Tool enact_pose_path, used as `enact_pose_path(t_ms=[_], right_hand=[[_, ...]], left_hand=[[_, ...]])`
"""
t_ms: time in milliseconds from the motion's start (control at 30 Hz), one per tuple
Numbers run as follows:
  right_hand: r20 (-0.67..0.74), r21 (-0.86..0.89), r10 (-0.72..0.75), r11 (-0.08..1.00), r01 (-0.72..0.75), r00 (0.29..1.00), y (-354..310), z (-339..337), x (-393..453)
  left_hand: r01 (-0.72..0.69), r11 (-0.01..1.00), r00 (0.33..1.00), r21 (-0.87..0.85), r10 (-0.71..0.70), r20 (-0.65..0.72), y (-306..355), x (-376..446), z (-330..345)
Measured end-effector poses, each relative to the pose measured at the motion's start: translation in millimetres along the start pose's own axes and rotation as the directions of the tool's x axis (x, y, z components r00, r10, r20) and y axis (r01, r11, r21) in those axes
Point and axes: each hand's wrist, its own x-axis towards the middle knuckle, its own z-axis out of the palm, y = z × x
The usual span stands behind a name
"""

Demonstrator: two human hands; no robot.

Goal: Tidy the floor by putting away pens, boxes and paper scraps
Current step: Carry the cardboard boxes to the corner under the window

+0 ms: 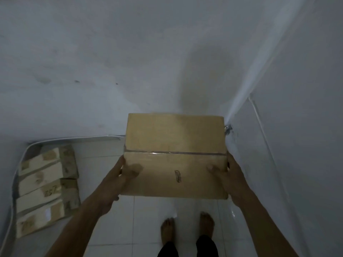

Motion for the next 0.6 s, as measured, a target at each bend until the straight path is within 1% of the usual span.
enact_pose_path(t_ms=[100, 233, 300, 367, 500, 600], right_hand=[[-0.002, -0.01, 0.07, 0.998, -0.07, 0.998, 37, -11, 35], [-0.028, -0.055, 0.144, 0.988, -0.145, 0.989, 95, -22, 88], [-0.052, -0.076, 0.177, 0.981, -0.181, 0.983, 130, -25, 116], [-0.074, -0.082, 0.208, 0.973, -0.214, 0.975, 157, -25, 142], [-0.098, -0.127, 0.263, 0.953, -0.274, 0.96, 213, -30, 191], [-0.117, -0.16, 0.298, 0.936, -0.314, 0.947, 251, -35, 228]], left_hand=[[0.095, 0.993, 0.995, -0.072, -0.092, 0.048, -22, 41, 24], [0.169, 0.984, 0.983, -0.066, -0.163, 0.08, -56, 106, 58], [0.184, 0.981, 0.977, -0.053, -0.177, 0.117, -79, 142, 78], [0.191, 0.981, 0.976, -0.044, -0.185, 0.119, -100, 174, 95], [0.249, 0.967, 0.964, -0.056, -0.241, 0.117, -142, 232, 135], [0.28, 0.96, 0.953, -0.031, -0.273, 0.131, -165, 272, 159]])
